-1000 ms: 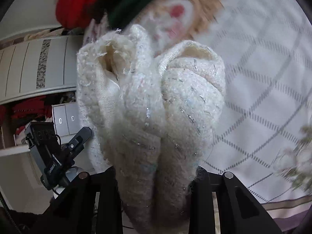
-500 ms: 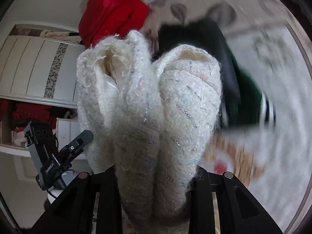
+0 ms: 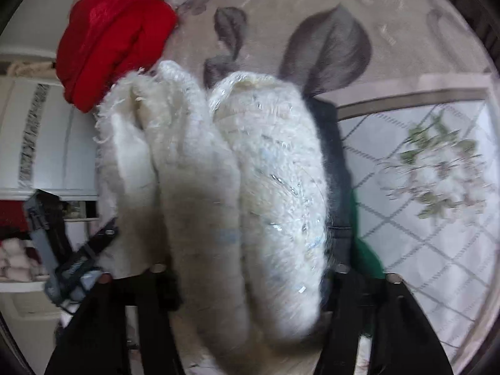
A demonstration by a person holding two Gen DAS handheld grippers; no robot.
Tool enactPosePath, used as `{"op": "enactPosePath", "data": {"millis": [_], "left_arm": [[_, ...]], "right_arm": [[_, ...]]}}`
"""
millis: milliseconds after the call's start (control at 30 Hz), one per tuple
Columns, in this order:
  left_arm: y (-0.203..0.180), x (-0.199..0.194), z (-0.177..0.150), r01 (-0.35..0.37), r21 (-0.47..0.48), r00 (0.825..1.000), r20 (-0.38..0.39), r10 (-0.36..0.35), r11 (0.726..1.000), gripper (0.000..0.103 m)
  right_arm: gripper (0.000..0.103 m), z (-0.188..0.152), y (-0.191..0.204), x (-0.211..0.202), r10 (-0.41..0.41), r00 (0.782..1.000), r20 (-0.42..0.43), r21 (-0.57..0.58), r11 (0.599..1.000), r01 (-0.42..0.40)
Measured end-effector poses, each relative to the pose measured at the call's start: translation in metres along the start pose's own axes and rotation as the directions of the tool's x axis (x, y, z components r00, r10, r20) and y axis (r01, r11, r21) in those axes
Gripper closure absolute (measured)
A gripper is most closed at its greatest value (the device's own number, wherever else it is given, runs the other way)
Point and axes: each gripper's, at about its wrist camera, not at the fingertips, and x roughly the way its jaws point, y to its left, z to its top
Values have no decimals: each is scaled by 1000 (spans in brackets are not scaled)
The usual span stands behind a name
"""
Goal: Fold large clothes
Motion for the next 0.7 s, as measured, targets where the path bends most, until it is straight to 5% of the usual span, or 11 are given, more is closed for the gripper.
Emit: {"op": "enactPosePath", "data": {"millis": [67, 167, 367, 433, 600, 700], "left_arm": [[-9, -17, -9, -92, 43, 995, 43, 91, 995, 9], [-25, -47, -33, -171, 89, 980, 115, 161, 981, 5], [-43, -98, -79, -234, 72, 955, 205, 215, 970, 0], [-52, -122, -98, -243, 63, 948, 226, 223, 968, 0], [-77, -191, -138, -246, 52, 939, 262, 225, 968, 0], [-91, -235, -160, -240, 57, 934, 287, 214, 969, 0]], "right_arm": [[18, -14, 7, -17, -133, 990, 54, -20, 991, 134], [7, -43, 28, -41, -297, 944, 143, -40, 951, 306], [0, -133, 63, -79, -545, 789, 284, -73, 808, 584], [0, -160, 74, -94, -574, 757, 312, -73, 780, 622], [0, -227, 103, -138, -576, 736, 355, -60, 772, 633], [0, -269, 127, -175, -590, 700, 402, -49, 750, 660]]}}
